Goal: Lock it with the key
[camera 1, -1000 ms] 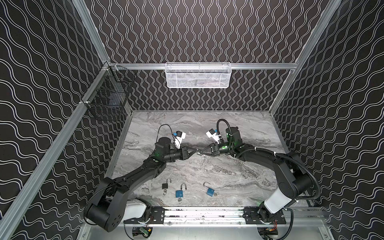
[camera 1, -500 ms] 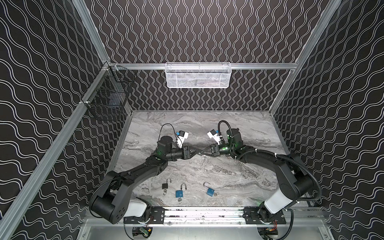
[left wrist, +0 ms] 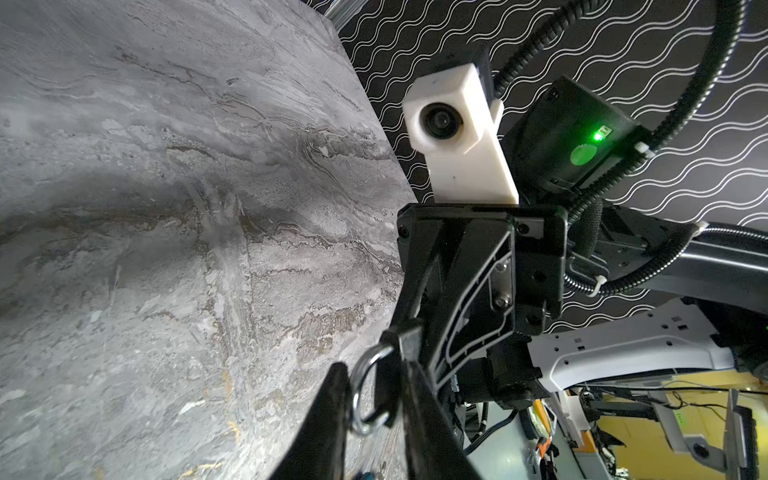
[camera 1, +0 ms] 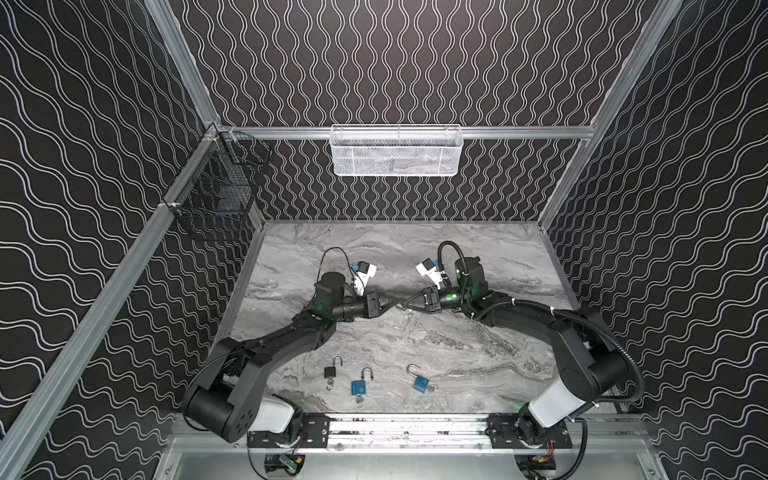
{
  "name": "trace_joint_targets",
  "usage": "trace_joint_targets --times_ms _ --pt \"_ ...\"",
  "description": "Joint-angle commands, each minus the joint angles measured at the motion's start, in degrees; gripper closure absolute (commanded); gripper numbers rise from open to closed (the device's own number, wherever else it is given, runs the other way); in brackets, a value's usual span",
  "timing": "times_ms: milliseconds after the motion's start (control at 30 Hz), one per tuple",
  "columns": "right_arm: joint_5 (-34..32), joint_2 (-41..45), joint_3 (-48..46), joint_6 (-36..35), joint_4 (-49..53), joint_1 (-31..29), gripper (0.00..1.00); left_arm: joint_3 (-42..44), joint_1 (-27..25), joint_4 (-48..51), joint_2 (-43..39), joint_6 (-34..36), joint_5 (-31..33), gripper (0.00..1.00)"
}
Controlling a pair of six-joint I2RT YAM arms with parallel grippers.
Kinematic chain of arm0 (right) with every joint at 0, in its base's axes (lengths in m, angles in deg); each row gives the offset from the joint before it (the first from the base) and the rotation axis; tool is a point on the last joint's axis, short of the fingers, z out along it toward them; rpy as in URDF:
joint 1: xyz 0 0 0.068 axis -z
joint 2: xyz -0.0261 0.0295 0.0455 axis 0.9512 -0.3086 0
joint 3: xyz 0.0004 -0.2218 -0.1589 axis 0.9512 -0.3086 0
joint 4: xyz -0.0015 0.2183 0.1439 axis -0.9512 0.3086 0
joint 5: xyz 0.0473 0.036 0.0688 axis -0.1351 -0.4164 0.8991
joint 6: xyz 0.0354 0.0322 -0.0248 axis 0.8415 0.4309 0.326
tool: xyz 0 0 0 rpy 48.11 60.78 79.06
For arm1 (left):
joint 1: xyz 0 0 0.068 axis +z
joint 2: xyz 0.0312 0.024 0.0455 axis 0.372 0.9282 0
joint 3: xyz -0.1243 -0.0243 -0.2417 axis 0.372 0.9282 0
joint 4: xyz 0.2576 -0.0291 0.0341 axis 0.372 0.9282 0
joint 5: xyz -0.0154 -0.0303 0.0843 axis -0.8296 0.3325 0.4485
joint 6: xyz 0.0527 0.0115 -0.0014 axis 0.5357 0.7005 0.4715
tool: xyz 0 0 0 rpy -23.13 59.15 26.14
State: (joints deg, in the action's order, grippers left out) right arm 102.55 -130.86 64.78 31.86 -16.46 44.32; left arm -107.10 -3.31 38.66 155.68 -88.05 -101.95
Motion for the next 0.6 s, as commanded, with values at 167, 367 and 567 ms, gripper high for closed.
trace_joint_targets --times_ms 167,367,567 --pt "-0.30 0.52 -0.08 0.01 -1.99 -0.15 1.00 -0.99 -0.08 -2.63 1.14 0.17 -1.52 0.87" --pt "-0.27 0.52 0.01 -0.44 -1.47 -0.10 1.00 -2.13 -0.08 -2.82 2.40 -0.11 -2.05 0.96" --pt "-1.12 0.62 -0.17 0.87 -2.96 -0.06 0.79 -2.81 -0.01 -4.16 3.60 -2.17 -1.56 1.00"
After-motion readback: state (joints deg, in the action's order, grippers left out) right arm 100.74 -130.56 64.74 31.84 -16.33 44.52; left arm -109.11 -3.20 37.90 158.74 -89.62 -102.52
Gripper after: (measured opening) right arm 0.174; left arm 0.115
